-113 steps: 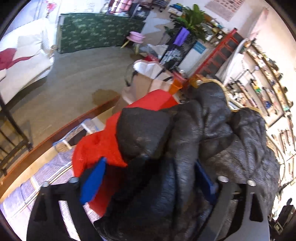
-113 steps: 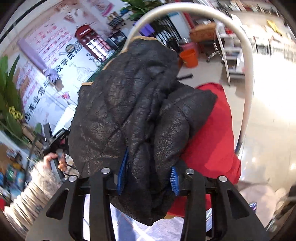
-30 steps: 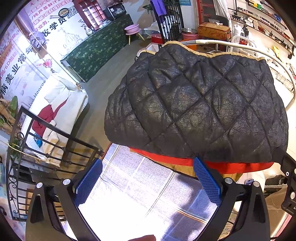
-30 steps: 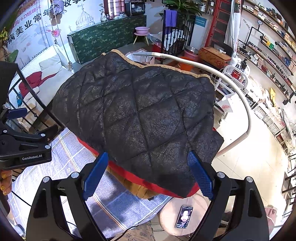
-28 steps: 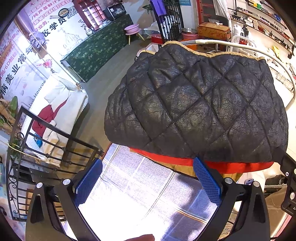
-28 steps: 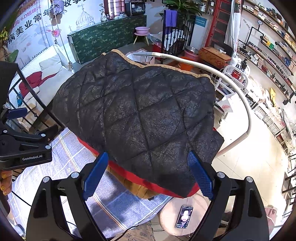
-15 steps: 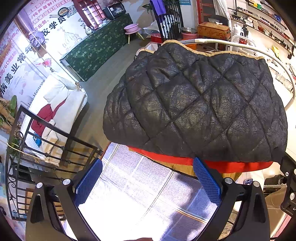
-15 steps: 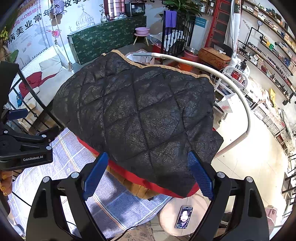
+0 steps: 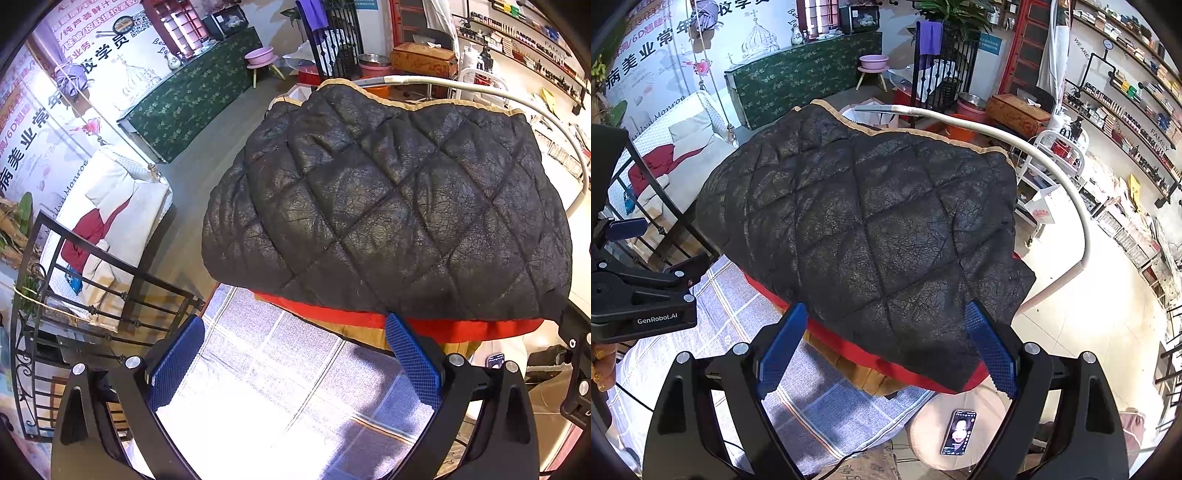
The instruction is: Fold large clothes
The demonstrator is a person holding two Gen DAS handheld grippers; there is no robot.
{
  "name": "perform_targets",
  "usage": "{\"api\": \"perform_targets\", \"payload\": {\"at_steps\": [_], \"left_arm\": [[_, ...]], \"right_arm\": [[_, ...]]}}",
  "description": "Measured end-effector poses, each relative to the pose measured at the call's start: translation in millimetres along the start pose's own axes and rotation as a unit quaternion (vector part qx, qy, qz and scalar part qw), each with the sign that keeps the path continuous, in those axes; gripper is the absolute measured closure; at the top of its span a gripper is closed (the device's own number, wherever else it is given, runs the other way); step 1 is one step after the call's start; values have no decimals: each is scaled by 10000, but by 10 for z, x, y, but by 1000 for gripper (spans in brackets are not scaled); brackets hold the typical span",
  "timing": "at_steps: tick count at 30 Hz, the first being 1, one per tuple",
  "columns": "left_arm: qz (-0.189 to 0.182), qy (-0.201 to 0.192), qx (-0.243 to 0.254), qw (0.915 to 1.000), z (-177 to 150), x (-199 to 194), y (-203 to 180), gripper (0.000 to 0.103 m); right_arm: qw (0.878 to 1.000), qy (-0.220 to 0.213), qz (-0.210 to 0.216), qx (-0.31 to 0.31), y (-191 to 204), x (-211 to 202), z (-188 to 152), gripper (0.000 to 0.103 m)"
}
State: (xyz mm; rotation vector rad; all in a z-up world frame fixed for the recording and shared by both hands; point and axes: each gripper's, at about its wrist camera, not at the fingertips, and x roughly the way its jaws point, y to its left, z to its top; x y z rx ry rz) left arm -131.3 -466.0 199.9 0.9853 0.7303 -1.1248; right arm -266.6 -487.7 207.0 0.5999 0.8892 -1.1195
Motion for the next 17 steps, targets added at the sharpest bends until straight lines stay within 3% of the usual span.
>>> {"api": "perform_targets", "payload": {"at_steps": [17], "left_arm": [[33,-94,108,9999,-67,-40,-75,6]], "right_arm": [[10000,-4,10,10,-20,-13,-27,16]]}}
